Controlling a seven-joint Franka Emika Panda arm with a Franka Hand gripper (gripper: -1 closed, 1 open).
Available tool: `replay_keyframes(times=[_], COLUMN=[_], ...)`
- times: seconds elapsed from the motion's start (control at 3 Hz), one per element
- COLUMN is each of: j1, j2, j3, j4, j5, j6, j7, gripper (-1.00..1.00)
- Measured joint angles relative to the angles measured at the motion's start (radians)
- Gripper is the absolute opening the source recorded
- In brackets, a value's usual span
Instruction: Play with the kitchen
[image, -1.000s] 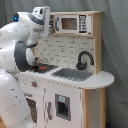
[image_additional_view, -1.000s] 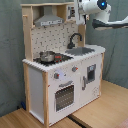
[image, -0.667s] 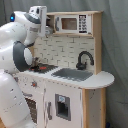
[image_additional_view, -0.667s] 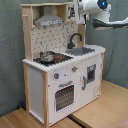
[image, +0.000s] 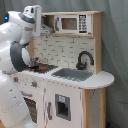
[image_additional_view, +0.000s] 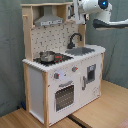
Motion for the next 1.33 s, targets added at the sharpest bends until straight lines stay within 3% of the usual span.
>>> replay_keyframes(times=[0.33,0.67,1.33], j1=[0.023,0.033,0.033], j2=[-0.030,-0.027,0.059], j3=[0.060,0.132,0.273], j4=[0.002,0.013,0.039], j5=[0.008,0.012,0.067], j6=[-0.082,-0.152,-0.250], j7=[0.000,-0.008,-0.078], gripper=[1.00,1.00,1.00])
